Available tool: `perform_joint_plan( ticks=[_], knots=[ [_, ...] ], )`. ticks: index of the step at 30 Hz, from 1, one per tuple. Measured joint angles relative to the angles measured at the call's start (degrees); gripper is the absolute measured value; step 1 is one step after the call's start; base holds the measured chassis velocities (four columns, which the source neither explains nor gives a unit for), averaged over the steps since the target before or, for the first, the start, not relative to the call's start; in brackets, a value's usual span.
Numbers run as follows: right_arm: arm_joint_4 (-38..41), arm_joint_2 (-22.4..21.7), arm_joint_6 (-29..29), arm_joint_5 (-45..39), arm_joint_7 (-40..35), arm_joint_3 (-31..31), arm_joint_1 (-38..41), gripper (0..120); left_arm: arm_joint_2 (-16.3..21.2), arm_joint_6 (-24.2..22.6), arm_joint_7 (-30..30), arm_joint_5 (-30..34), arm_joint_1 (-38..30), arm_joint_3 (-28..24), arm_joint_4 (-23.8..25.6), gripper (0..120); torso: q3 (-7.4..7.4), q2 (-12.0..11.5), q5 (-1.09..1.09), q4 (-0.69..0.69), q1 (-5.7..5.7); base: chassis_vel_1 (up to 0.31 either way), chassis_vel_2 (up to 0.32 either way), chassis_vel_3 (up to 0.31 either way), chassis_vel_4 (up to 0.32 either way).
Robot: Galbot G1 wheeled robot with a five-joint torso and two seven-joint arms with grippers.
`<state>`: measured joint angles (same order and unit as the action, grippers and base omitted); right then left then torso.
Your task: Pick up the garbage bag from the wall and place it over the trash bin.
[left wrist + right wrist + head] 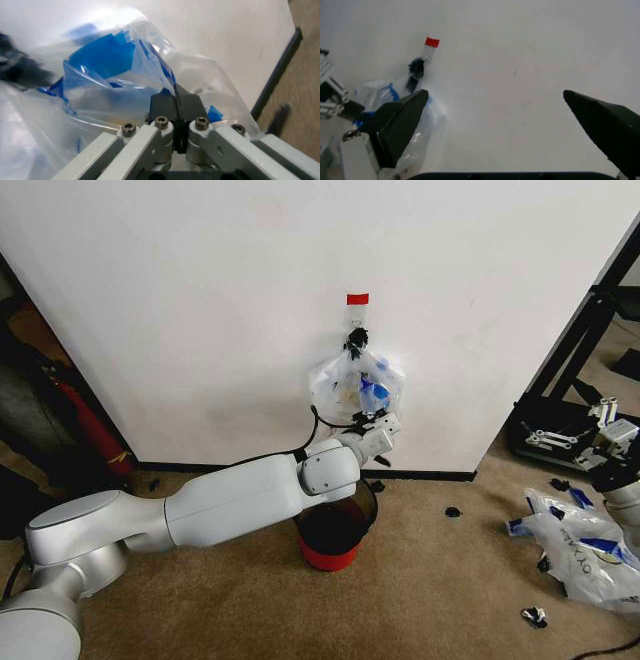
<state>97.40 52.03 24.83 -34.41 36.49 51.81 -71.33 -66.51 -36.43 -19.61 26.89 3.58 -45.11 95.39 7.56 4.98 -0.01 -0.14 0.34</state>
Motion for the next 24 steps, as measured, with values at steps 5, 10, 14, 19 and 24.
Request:
perform_joint_plan(
  ticks=[5,10,14,19,24],
  knots=[
    [-0.1,0.0,0.6,-1.6,-0.5,-5.4,-0.4,100,4.0,5.7,0.4,1.3,4.4,6.7,3.8,0,0.00,0.0,0.00,0.01,0.00,0.000,0.000,0.000,0.000],
    [0.0,-0.3,0.9,-1.8,-5.3,-13.5,1.9,100,7.0,15.7,1.3,1.7,11.5,12.0,4.5,0,0.00,0.0,-0.01,0.03,0.00,0.000,0.000,0.000,0.000],
    [1.0,-2.0,-2.1,-1.1,-14.9,-20.3,4.3,100,8.1,19.0,1.1,1.0,18.6,14.6,5.4,0,0.00,0.0,-0.01,0.04,0.00,0.000,0.000,0.000,0.000],
    [2.2,-6.6,-6.5,-1.5,-19.2,-22.6,4.0,100,6.2,21.8,1.2,0.0,19.5,14.1,3.7,0,0.00,0.0,0.01,-0.02,0.00,0.000,0.000,0.000,0.000],
    [1.1,-12.7,-8.3,-4.0,-14.1,-25.3,7.3,93,5.2,22.5,1.0,-0.7,19.3,13.7,3.2,0,0.00,0.0,0.01,-0.02,0.00,0.000,0.000,0.000,0.000]
  ],
)
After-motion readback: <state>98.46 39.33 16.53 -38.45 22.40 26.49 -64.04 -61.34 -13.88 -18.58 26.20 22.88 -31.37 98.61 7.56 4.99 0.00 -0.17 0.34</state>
